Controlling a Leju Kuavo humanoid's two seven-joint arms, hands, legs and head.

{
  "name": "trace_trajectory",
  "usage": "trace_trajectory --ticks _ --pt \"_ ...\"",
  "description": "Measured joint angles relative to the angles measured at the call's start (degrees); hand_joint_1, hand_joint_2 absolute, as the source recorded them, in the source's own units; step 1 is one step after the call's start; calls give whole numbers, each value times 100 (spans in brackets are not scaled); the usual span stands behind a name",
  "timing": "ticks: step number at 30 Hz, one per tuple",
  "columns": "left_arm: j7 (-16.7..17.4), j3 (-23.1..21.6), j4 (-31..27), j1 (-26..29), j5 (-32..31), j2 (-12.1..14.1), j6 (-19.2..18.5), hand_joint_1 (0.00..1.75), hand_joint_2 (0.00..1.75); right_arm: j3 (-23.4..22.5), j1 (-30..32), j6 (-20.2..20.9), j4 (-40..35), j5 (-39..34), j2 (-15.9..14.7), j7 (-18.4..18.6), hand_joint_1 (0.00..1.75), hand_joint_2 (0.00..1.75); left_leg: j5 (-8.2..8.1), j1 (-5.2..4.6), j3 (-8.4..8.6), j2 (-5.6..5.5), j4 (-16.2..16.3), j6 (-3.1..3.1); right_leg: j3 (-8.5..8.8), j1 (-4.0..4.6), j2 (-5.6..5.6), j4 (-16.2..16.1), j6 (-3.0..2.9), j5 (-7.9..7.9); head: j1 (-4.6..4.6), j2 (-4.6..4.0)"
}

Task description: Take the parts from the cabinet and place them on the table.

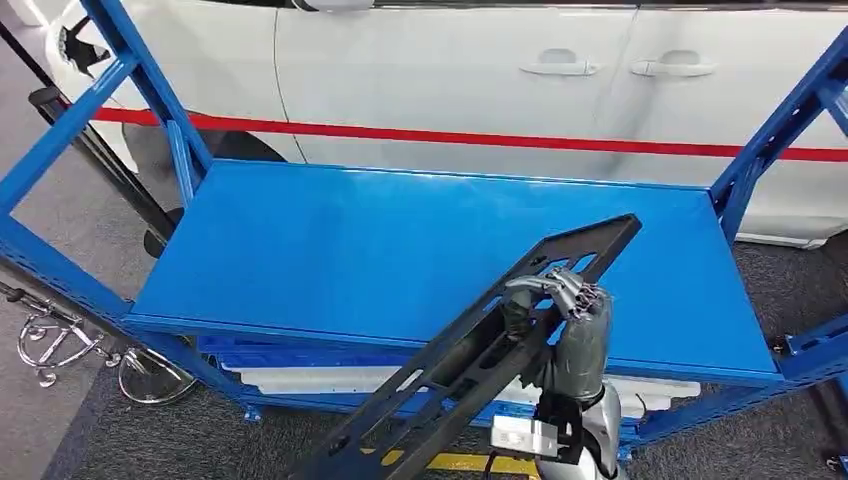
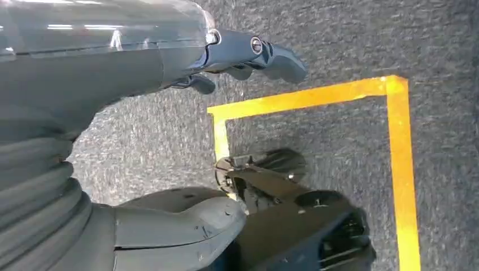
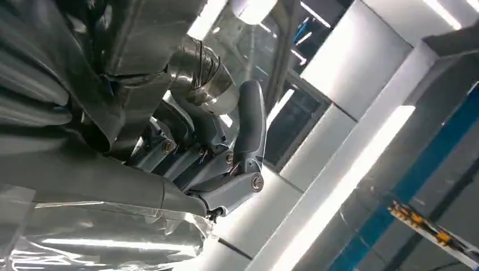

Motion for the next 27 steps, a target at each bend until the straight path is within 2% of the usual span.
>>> trace_trajectory --ticks 2,3,4,6,7,8,9,10,11,12,13,14,15,16,17,18,19,22,23,24,25,27 --pt "17 -2 0 -13 -15 0 -4 0 175 11 37 13 -26 -7 2 20 175 175 485 0 562 5 -1066 40 14 0 13 29 23 -22 0 -2" --pt "17 0 0 -23 -17 0 -33 0 175 17 40 46 -31 -33 2 37 175 175 477 -9 756 8 -1480 82 10 5 15 42 45 -35 0 0" --pt "24 -2 0 -32 -20 -9 -46 0 175 22 41 72 -31 -67 2 61 175 175 505 -40 760 3 -1506 101 1 37 20 58 76 -41 0 0" --pt "50 -2 0 -29 -28 -15 -18 0 175 41 48 133 -31 -131 2 85 175 175 515 -54 750 -5 -1484 146 -4 26 19 36 132 -15 0 0" --pt "81 -2 0 -21 -31 -18 -18 0 175 44 49 177 -31 -195 2 98 175 175 565 -58 750 -5 -1491 187 7 24 21 27 178 26 -2 -2" --pt "176 -2 2 -26 -22 -43 -48 0 175 44 41 249 -31 -290 0 107 175 175 628 5 764 8 -1564 247 -9 42 27 42 201 -9 0 0" --pt "279 0 4 -33 -7 -50 -94 0 175 44 31 334 -13 -371 0 109 175 175 655 0 755 18 -1583 271 -40 24 23 148 228 -155 2 0" --pt "348 0 4 -40 9 -61 -153 0 175 44 13 400 4 -422 0 107 175 175 671 1 729 22 -1582 300 -145 22 25 427 244 -387 2 0" --pt "404 2 4 -41 44 -66 -212 0 175 44 1 466 42 -448 2 107 175 175 683 -6 698 27 -1578 317 -341 10 23 910 269 -677 2 0" --pt "448 6 4 -39 57 -77 -260 0 175 48 7 492 94 -463 4 98 175 175 697 -12 663 30 -1568 327 -529 0 24 1376 289 -897 2 0" --pt "474 9 4 -36 63 -79 -278 0 175 48 7 507 129 -472 7 96 175 175 709 -13 623 31 -1552 328 -662 -11 23 1719 305 -1010 2 0" --pt "481 11 4 -29 72 -81 -302 0 175 48 6 525 171 -472 7 96 175 175 720 -12 589 28 -1531 322 -666 -22 23 1804 312 -979 2 0" --pt "496 11 4 -24 72 -87 -317 0 175 48 4 529 203 -472 7 98 175 175 727 -10 562 24 -1505 317 -529 -33 22 1589 317 -822 2 0" --pt "507 11 4 -16 74 -96 -326 0 175 48 2 529 230 -472 7 98 175 175 732 -8 540 14 -1478 307 -260 -49 21 1149 316 -591 2 -2" --pt "514 11 7 -15 77 -116 -330 0 175 48 -6 529 251 -474 7 96 175 175 736 -8 524 5 -1450 299 65 -64 21 576 308 -353 2 -2" --pt "511 11 7 -18 76 -125 -332 0 175 48 -23 529 266 -472 7 96 175 175 740 -10 506 2 -1426 271 270 -67 25 145 291 -326 0 -2" --pt "511 11 7 -27 79 -127 -332 0 175 50 -39 531 286 -472 13 96 175 175 755 -52 465 -4 -1388 220 281 -19 29 89 274 -318 2 -2" --pt "518 13 7 -20 79 -129 -350 0 175 52 -43 536 317 -468 24 90 175 175 853 -32 432 -4 -1433 94 198 17 42 124 165 -245 0 0" --pt "520 15 7 -10 79 -129 -356 0 175 55 -49 538 328 -468 37 90 175 175 875 -34 405 -17 -1429 51 160 -28 34 73 98 -176 2 -2" --pt "522 15 7 -20 79 -129 -359 0 175 59 -73 544 337 -468 57 94 175 175 718 -7 350 -9 -1341 28 122 -39 5 65 51 -119 0 -2" --pt "527 17 7 -21 77 -131 -358 0 175 63 -90 557 345 -474 90 96 175 175 421 -9 240 -2 -1080 7 53 -42 0 64 -6 -76 0 0" --pt "531 17 7 -28 52 -131 -354 0 175 70 -115 564 369 -496 136 85 175 175 -147 -1 -39 -1 -200 -38 -80 -18 -14 70 -30 20 0 0"
